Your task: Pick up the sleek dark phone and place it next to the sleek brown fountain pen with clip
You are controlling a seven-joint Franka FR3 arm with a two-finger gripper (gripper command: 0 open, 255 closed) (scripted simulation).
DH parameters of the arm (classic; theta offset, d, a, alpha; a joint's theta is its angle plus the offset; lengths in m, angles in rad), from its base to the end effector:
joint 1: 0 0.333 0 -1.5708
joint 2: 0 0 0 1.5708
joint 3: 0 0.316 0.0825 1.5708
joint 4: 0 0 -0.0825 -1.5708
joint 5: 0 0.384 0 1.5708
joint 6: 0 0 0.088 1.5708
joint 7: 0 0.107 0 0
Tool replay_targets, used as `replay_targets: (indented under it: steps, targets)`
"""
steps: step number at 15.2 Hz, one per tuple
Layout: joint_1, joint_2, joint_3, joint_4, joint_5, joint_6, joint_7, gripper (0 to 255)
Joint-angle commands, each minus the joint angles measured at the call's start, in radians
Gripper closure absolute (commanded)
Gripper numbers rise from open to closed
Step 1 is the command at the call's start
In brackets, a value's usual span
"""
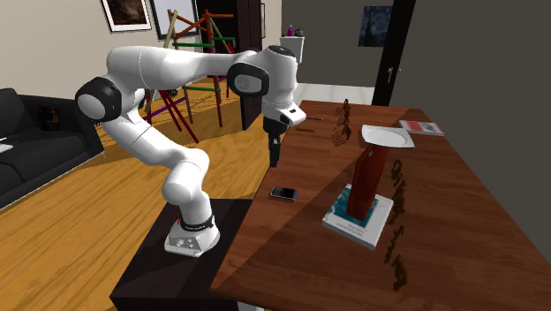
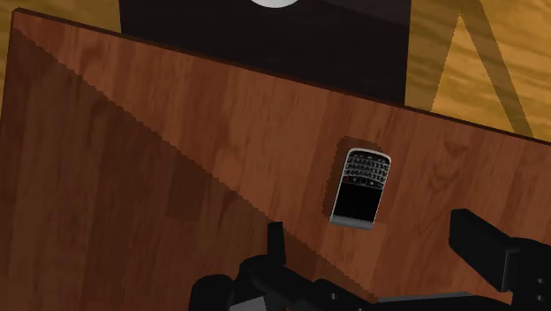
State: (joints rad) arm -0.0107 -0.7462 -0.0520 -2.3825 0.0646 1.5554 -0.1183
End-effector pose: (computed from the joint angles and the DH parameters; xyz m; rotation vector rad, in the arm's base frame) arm 0.3134 -0.0165 0.5646 -3.0314 -0.1049 0.1108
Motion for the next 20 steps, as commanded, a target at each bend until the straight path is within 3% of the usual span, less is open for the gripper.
replay_targets:
  steps: [1, 11, 18, 20]
  targets:
    - [0.000, 0.000, 0.000, 0.000, 0.000, 0.000, 0.000, 0]
    - [0.026, 0.082, 0.136, -0.248, 0.078, 0.373, 0.167, 0]
    - [0.046, 0.266, 0.235, -0.328, 0.120, 0.663, 0.284, 0]
    - [0.047, 0.285, 0.239, -0.343, 0.124, 0.697, 0.284, 0]
